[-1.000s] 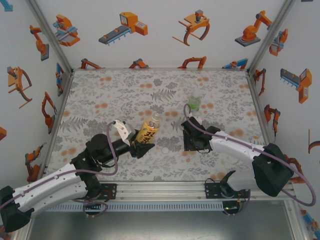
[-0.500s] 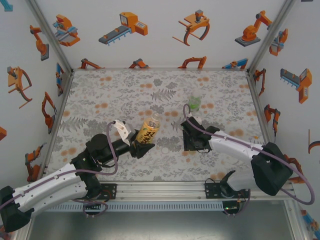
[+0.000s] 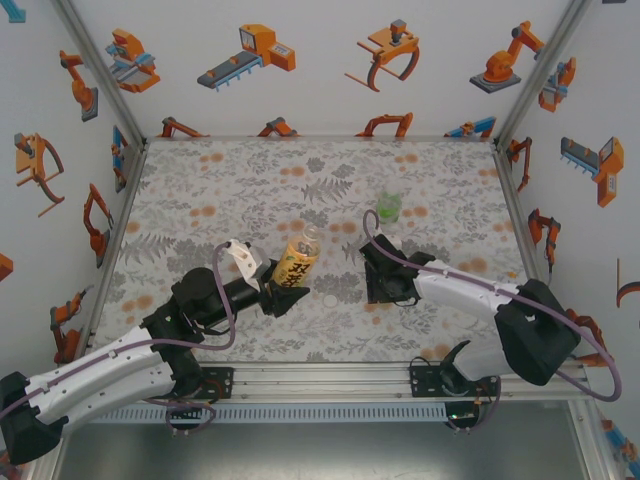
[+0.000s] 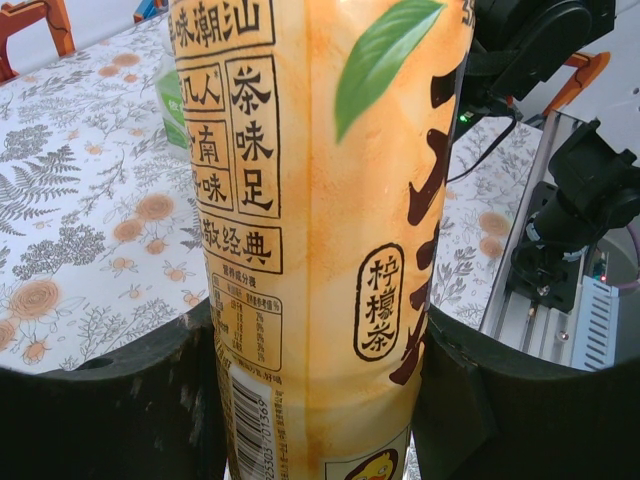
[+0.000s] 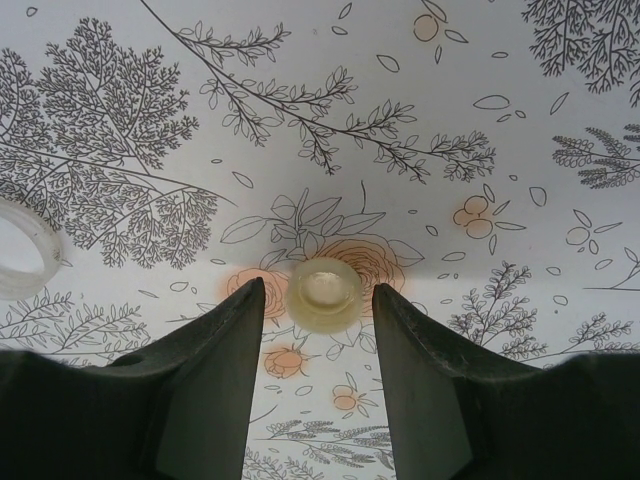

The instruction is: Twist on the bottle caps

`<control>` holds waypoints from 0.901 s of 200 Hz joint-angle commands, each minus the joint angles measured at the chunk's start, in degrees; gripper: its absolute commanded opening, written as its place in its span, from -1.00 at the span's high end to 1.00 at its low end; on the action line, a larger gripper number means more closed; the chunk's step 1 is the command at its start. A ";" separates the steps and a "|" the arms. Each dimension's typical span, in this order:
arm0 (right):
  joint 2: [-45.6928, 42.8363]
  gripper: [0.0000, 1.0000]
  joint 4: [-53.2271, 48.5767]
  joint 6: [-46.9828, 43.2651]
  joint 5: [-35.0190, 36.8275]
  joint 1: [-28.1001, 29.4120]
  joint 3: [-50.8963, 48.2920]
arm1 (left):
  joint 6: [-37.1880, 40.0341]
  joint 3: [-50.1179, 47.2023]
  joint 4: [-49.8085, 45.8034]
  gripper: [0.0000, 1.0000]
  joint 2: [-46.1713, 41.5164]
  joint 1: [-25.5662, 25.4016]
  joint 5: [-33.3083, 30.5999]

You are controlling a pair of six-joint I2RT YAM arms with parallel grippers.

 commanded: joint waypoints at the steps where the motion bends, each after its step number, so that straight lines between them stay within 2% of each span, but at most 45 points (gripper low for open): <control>1: 0.72 0.07 0.96 -0.51 -0.15 -0.34 -0.84 | -0.75 0.21 1.30 1.00 -0.08 0.34 0.09; 51: 1.85 0.09 1.29 -0.36 -0.62 -0.29 -0.64 | -0.61 0.47 1.06 1.00 -0.12 0.34 0.09; 122: -2.68 0.07 -2.70 -0.65 -0.68 -0.29 2.38 | -0.68 0.39 0.99 1.00 -0.45 0.34 0.05; 180: -2.57 0.08 -3.24 -0.68 -1.83 -0.29 2.40 | -0.68 0.39 1.28 1.00 -0.22 0.35 0.18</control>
